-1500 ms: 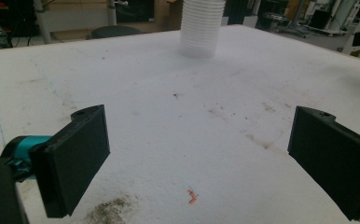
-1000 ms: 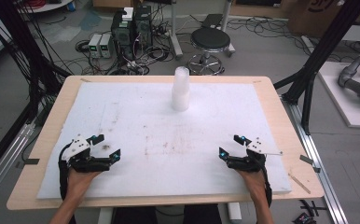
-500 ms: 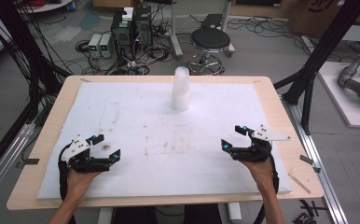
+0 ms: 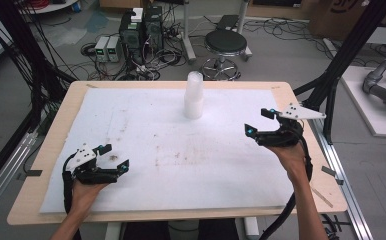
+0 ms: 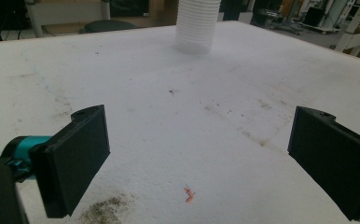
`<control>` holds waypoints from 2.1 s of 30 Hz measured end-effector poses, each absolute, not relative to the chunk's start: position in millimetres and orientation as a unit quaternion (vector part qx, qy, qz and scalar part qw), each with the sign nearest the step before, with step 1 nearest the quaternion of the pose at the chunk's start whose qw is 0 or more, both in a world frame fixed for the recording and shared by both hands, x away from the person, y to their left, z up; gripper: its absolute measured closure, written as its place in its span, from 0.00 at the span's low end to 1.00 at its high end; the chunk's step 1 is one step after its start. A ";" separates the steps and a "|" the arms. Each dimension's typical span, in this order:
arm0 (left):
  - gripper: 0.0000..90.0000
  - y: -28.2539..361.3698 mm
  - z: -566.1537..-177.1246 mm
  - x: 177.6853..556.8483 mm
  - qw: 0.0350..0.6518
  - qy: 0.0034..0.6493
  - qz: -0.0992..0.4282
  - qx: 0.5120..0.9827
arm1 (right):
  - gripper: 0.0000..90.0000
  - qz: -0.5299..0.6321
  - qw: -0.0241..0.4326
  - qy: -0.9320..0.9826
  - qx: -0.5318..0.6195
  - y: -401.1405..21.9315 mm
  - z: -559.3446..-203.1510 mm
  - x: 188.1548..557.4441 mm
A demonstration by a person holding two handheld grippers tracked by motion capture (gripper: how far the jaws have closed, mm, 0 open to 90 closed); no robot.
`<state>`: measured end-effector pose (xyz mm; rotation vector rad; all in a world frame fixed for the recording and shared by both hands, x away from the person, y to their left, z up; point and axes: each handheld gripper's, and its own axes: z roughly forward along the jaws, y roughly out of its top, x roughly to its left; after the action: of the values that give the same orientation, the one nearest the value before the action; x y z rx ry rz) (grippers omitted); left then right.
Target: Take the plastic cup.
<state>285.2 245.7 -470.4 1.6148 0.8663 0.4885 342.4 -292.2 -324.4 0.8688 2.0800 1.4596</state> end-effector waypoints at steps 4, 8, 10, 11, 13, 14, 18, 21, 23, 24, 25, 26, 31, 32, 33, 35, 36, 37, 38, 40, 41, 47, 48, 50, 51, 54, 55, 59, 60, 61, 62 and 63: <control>0.06 245.2 -470.3 285.0 0.582 0.369 0.210 0.694 | 0.15 0.523 0.231 0.758 0.314 -287.1 -310.6 352.4; 0.06 245.1 -470.4 285.3 0.582 0.370 0.209 0.693 | 0.15 0.514 0.232 0.763 0.315 -280.8 -300.8 362.4; 0.06 245.1 -470.3 285.6 0.581 0.371 0.206 0.694 | 0.15 0.507 0.232 0.768 0.314 -276.9 -294.8 369.9; 0.06 245.2 -470.3 285.7 0.581 0.372 0.206 0.694 | 0.15 0.505 0.232 0.770 0.314 -275.4 -292.6 372.4; 0.06 245.1 -470.4 286.1 0.581 0.372 0.205 0.694 | 0.15 0.501 0.233 0.773 0.311 -270.7 -285.7 381.1; 0.06 245.1 -470.4 286.2 0.581 0.371 0.205 0.694 | 0.14 0.499 0.232 0.775 0.310 -268.2 -283.0 385.0; 0.06 245.1 -470.3 286.1 0.580 0.368 0.204 0.697 | 0.14 0.498 0.225 0.779 0.307 -260.4 -277.8 400.5; 0.06 245.1 -470.2 285.9 0.580 0.367 0.204 0.698 | 0.14 0.495 0.215 0.785 0.305 -254.1 -275.1 415.1; 0.06 245.1 -470.3 286.1 0.580 0.367 0.204 0.698 | 0.14 0.494 0.213 0.786 0.305 -252.5 -274.3 418.5; 0.06 245.1 -470.3 286.1 0.580 0.367 0.204 0.698 | 0.14 0.490 0.209 0.789 0.305 -250.9 -272.8 422.2; 0.06 245.1 -470.2 286.1 0.581 0.367 0.204 0.698 | 0.14 0.489 0.211 0.792 0.299 -247.5 -267.7 429.1; 0.06 245.1 -470.3 286.1 0.581 0.367 0.203 0.698 | 0.14 0.489 0.211 0.792 0.299 -247.5 -267.7 429.1; 0.06 245.1 -470.3 286.1 0.581 0.367 0.203 0.698 | 0.14 0.480 0.198 0.806 0.283 -236.0 -249.5 451.4; 0.06 245.0 -470.3 286.1 0.580 0.367 0.203 0.698 | 0.14 0.480 0.198 0.806 0.283 -236.0 -249.5 451.4; 0.06 245.0 -470.3 286.4 0.580 0.367 0.203 0.698 | 0.14 0.471 0.196 0.814 0.278 -231.2 -243.9 461.7; 0.06 244.8 -470.2 286.8 0.580 0.366 0.200 0.700 | 0.14 0.468 0.195 0.817 0.276 -227.2 -240.0 469.1; 0.06 244.8 -470.2 287.0 0.579 0.367 0.200 0.700 | 0.14 0.468 0.195 0.817 0.276 -227.2 -240.0 469.1; 0.06 244.8 -470.1 287.0 0.578 0.368 0.200 0.701 | 0.14 0.467 0.192 0.819 0.273 -224.9 -238.2 473.5; 0.06 244.9 -470.1 286.9 0.578 0.367 0.200 0.701 | 0.14 0.463 0.188 0.822 0.273 -222.2 -236.6 477.1; 0.06 244.5 -470.2 286.7 0.579 0.367 0.202 0.699 | 0.14 0.461 0.179 0.827 0.269 -217.2 -235.0 484.6; 0.06 244.3 -470.2 286.5 0.579 0.367 0.203 0.699 | 0.14 0.456 0.177 0.829 0.269 -214.7 -234.2 487.9; 0.06 245.2 -470.4 286.2 0.581 0.368 0.204 0.697 | 0.14 0.441 0.172 0.845 0.251 -197.5 -231.2 503.8; 0.06 245.3 -470.4 285.9 0.581 0.367 0.204 0.698 | 0.14 0.441 0.170 0.844 0.252 -195.4 -231.0 506.4; 0.06 245.0 -470.3 285.9 0.580 0.364 0.206 0.699 | 0.14 0.441 0.166 0.845 0.253 -191.4 -231.7 511.1; 0.06 244.4 -470.4 285.8 0.581 0.365 0.205 0.698 | 0.14 0.440 0.163 0.847 0.250 -186.9 -233.9 515.1; 0.06 244.3 -470.4 286.3 0.580 0.367 0.205 0.698 | 0.14 0.435 0.158 0.851 0.248 -182.5 -237.4 518.6; 0.06 245.0 -470.3 286.7 0.580 0.368 0.202 0.698 | 0.14 0.429 0.157 0.854 0.249 -178.7 -241.4 522.1; 0.06 246.6 -470.6 288.4 0.584 0.375 0.194 0.693 | 0.14 0.424 0.149 0.856 0.257 -171.0 -248.1 529.6; 0.06 246.7 -470.7 288.3 0.583 0.375 0.194 0.694 | 0.14 0.424 0.149 0.856 0.257 -171.0 -248.1 529.6; 0.06 246.3 -470.7 288.2 0.583 0.374 0.193 0.695 | 0.14 0.423 0.147 0.856 0.256 -169.2 -250.0 531.8; 0.06 246.0 -470.6 288.2 0.582 0.373 0.195 0.696 | 0.14 0.423 0.146 0.856 0.258 -167.1 -251.9 533.8; 0.06 245.6 -470.5 288.2 0.581 0.372 0.195 0.697 | 0.14 0.420 0.143 0.858 0.260 -162.8 -256.0 537.5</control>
<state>288.2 245.6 -470.5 1.6286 0.8691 0.4544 537.5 -162.8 -256.0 0.7501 2.4734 1.2109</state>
